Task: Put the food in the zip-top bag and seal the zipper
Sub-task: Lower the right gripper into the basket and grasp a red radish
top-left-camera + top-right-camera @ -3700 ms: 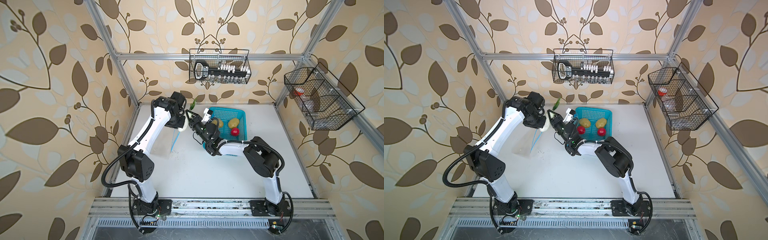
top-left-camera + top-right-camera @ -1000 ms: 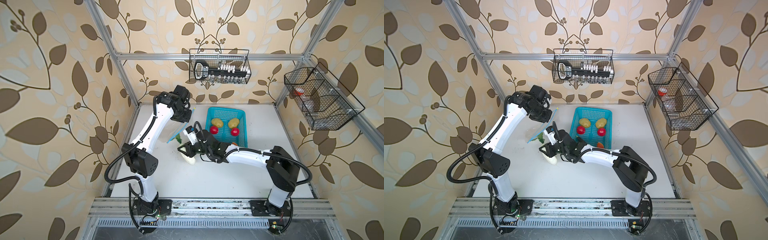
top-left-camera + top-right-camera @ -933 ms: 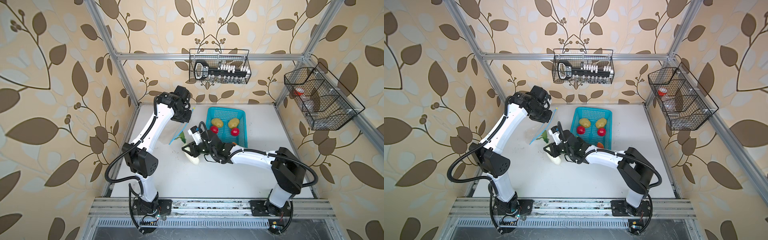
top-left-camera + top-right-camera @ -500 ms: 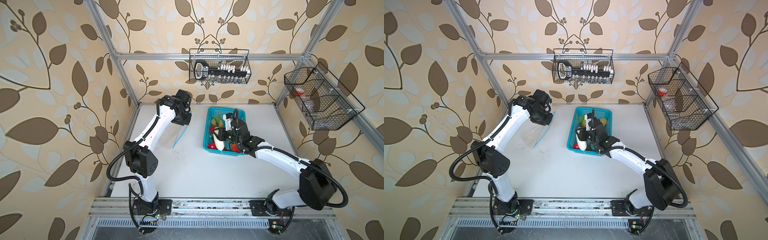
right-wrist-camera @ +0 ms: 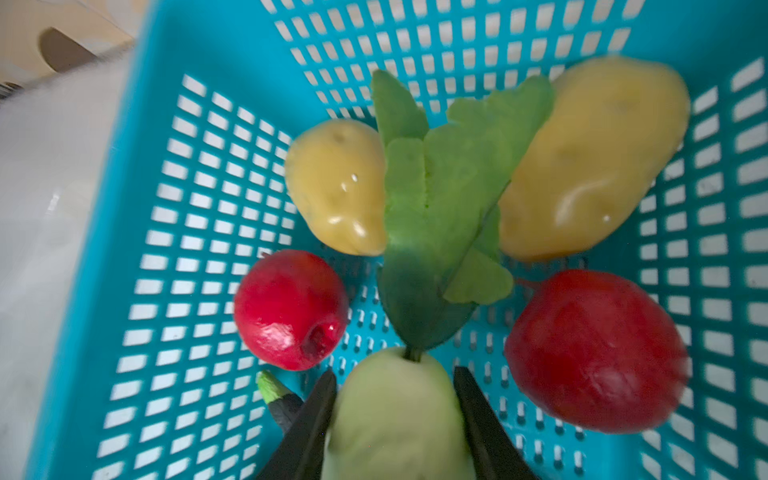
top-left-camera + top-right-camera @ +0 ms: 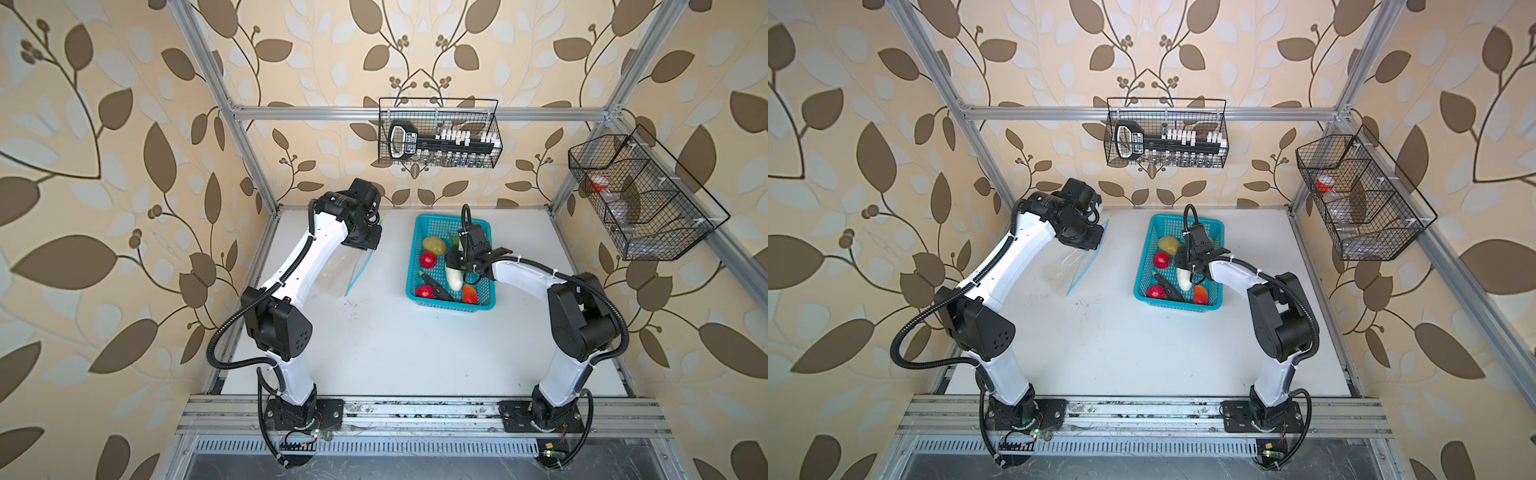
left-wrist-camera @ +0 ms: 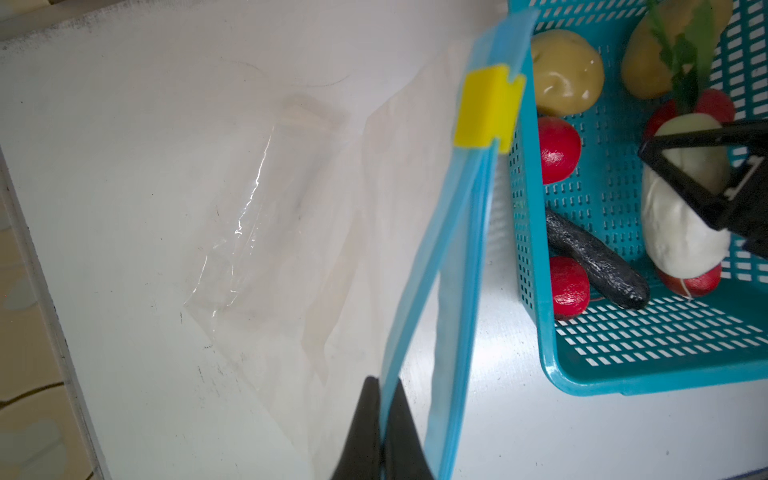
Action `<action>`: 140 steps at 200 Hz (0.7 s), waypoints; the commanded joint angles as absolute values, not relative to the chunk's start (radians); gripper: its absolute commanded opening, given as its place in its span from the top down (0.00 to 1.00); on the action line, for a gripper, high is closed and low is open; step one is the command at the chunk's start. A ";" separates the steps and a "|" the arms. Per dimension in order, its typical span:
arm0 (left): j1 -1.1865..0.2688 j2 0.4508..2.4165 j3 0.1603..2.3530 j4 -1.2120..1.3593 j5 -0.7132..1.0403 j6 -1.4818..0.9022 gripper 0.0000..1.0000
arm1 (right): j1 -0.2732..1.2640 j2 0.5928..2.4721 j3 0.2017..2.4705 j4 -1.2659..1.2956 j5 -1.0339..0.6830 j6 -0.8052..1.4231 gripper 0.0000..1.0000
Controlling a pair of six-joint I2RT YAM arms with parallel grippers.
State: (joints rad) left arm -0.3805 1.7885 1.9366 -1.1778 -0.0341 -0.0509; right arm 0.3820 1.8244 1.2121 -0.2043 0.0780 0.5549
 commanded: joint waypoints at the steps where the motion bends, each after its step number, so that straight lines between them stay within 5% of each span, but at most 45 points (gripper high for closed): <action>1: -0.382 1.763 1.970 -1.187 -0.034 -0.043 1.00 | 0.399 1.805 1.238 -0.240 0.131 0.566 0.47; 33: -0.382 1.747 1.925 -1.168 -0.022 -0.043 1.00 | 0.460 1.749 1.286 -0.291 0.253 0.543 0.29; 140: -0.382 1.743 1.923 -1.166 -0.025 -0.051 1.00 | 0.492 2.037 1.547 -0.369 0.106 0.620 0.33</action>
State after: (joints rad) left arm -0.3805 1.7882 1.9167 -1.1728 -0.0334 -0.0513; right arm 0.4862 1.9705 1.5032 -0.3122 0.1543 0.5850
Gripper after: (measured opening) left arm 0.045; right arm 0.665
